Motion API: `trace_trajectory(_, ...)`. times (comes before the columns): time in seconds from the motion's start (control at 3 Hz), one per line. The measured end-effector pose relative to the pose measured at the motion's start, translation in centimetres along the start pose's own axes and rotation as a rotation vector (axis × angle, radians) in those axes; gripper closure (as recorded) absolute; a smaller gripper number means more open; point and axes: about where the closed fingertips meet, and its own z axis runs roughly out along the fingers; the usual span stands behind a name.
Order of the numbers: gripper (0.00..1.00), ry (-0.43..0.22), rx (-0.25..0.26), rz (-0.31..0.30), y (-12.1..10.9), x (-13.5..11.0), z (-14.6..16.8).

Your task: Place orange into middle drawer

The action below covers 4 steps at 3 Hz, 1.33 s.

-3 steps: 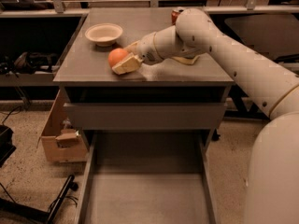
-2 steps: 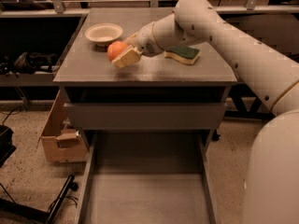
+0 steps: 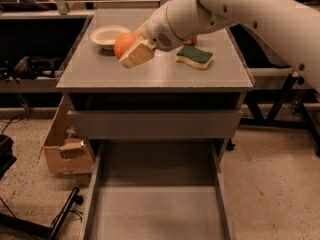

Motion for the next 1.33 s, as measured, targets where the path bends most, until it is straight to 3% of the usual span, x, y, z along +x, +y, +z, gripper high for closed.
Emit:
trace_trajectory(0.33, 1.0, 0.03, 0.073, 0.068, 5.0, -0.1, -5.1)
trace_trajectory(0.67, 1.0, 0.053, 0.128, 0.198, 9.3, 3.6, -8.0)
trace_trajectory(1.0, 1.0, 0.077, 0.152, 0.355, 13.1, 10.9, -8.0)
trace_trajectory(1.33, 1.0, 0.108, 0.15, 0.515, 17.3, 20.5, -5.9)
